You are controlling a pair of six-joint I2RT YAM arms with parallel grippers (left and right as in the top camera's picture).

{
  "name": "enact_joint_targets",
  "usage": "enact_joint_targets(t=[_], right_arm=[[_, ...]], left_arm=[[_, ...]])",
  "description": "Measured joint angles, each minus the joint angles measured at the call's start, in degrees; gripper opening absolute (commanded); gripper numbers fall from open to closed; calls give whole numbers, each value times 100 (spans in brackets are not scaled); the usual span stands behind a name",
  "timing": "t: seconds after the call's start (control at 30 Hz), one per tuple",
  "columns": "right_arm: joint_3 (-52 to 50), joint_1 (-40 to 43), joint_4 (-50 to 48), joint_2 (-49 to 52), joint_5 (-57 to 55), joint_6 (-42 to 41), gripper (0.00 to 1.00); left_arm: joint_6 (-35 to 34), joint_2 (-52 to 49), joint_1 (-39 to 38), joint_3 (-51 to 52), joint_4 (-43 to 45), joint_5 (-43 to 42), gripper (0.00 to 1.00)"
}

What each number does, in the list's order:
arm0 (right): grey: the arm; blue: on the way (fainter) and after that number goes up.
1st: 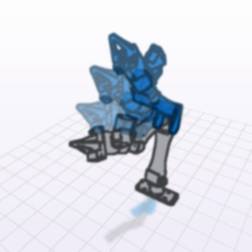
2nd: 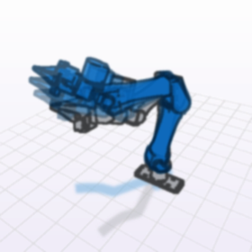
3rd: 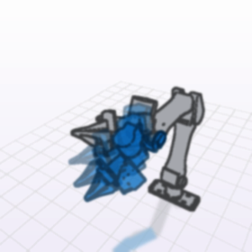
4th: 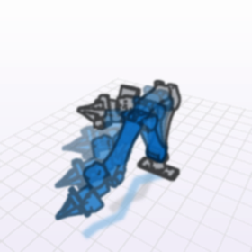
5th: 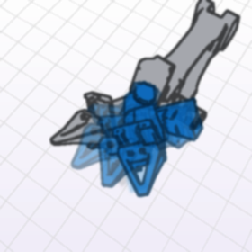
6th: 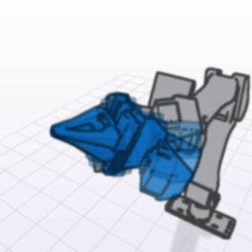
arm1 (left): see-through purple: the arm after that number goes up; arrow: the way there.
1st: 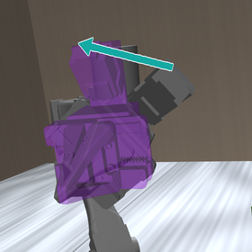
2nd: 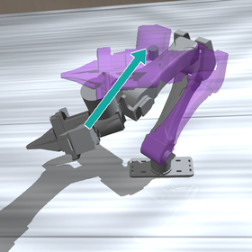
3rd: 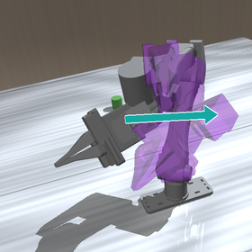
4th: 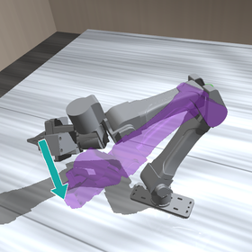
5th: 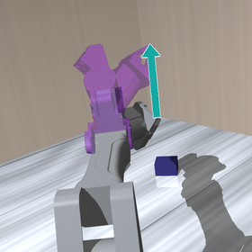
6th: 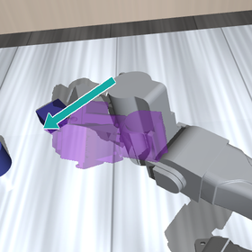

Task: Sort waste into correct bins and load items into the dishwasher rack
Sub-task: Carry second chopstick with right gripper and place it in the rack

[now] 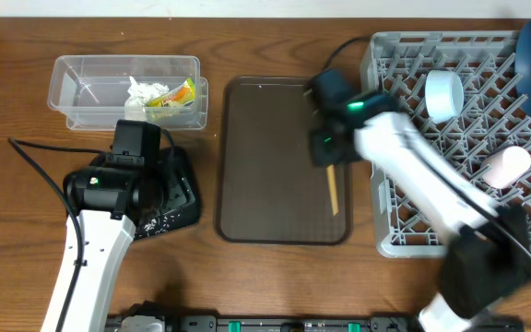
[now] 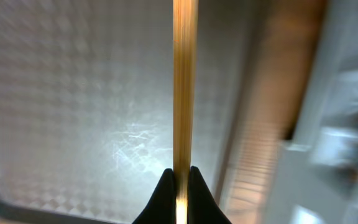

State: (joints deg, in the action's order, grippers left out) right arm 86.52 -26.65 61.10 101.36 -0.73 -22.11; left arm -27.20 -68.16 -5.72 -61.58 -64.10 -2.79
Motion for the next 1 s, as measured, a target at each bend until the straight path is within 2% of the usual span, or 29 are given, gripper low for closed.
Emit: enact_joint_targets(t=[0.17,0.4,0.57,0.87,0.93,1.0], right_arm=[[120,942,415,-927,-15,691,1],[0,1958,719,-920,61,1545,1],[-264,2131,704,-638,348,1989,1],[-496,2079,619,162,520,2173,3],[-496,2076,577,282,531,2173,5],[-498,2079,570,343,529,2170,11]], left_arm=[[0,0,0,0,0,0,79],[0,0,0,0,0,0,79],[-2,2,0,0,0,0,79],[0,2,0,0,0,2,79],[-2,2,0,0,0,0,79],[0,0,0,0,0,0,79]])
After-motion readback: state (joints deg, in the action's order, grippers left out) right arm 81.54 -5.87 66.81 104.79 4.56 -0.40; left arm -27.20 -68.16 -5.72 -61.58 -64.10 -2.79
